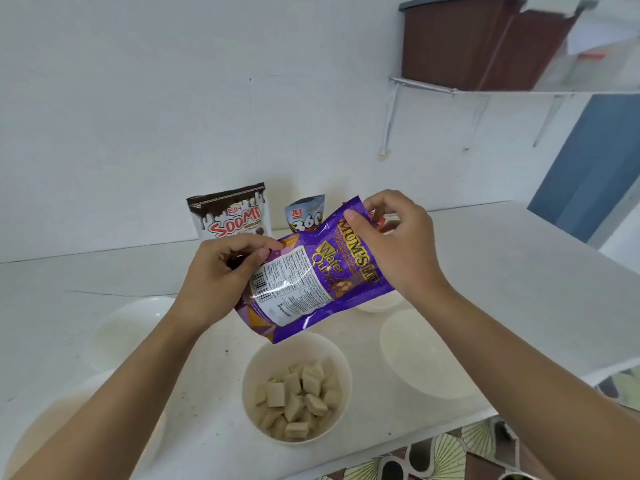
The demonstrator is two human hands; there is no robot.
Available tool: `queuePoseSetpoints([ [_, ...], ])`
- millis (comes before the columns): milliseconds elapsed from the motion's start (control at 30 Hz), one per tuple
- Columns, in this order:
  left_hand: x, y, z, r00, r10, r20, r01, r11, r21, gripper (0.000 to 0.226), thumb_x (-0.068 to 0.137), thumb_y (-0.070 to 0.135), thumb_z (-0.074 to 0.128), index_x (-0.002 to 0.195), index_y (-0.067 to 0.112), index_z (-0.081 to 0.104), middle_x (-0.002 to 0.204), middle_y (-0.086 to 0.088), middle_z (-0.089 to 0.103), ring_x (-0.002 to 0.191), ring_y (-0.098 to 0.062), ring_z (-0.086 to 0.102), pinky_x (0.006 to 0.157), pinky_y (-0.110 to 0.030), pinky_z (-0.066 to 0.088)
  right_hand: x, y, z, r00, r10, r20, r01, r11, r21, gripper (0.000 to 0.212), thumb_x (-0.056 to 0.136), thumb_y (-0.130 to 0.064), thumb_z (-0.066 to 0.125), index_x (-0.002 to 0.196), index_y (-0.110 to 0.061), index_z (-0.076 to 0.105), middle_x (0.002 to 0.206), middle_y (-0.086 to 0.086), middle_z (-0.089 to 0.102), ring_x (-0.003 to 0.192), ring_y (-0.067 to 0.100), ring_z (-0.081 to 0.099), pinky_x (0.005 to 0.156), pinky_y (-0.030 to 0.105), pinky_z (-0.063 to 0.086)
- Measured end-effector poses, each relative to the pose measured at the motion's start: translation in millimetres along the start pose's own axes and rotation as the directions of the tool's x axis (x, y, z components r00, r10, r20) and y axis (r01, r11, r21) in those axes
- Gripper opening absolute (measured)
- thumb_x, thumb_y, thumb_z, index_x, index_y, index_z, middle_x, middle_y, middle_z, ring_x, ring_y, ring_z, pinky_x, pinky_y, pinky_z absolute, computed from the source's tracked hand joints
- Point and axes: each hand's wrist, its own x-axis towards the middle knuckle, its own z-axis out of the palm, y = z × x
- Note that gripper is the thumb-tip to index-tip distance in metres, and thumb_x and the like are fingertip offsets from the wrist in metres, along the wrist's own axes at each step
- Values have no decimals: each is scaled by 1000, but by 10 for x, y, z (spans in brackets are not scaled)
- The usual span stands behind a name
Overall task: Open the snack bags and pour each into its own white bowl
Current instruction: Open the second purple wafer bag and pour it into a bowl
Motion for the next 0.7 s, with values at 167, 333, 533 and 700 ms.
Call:
queuePoseSetpoints([
  [167, 154, -39, 166, 998, 10, 58, -15, 996, 90, 25, 95, 5, 61, 96, 24, 77, 99, 9, 77, 98, -12, 71, 77, -26, 59, -49, 197, -159, 995, 93, -35, -94, 996, -13, 17, 84, -27, 78, 87, -19, 63, 91, -5, 66, 80, 9, 61, 69, 26, 52],
  [333, 259, -37, 294, 990, 58, 127, -76, 987, 143, 29, 95, 4, 61, 95, 28, 76, 97, 14, 75, 97, -5, 70, 73, -19, 57, -88, 328, -303, 988, 142, -60, -145, 988, -54, 17, 83, -29, 79, 83, -20, 65, 88, -8, 66, 77, 7, 63, 64, 25, 52],
  [533, 338, 40, 450, 979, 71, 192, -114, 967, 228, 25, 96, 8, 61, 98, 25, 78, 98, 15, 76, 98, -8, 70, 77, -36, 59, -161, 451, -485, 965, 260, -28, -257, 963, 75, 21, 84, -29, 79, 86, -20, 59, 86, -6, 70, 70, 13, 70, 56, 32, 57],
  [700, 346, 107, 597, 966, 49, 252, -121, 952, 280, 24, 97, 10, 60, 99, 25, 79, 99, 12, 76, 97, -11, 71, 74, -44, 60, -206, 567, -740, 962, 238, 136, -256, 958, 132, 26, 86, -22, 77, 104, -25, 59, 91, -7, 67, 65, 6, 65, 54, 25, 54],
])
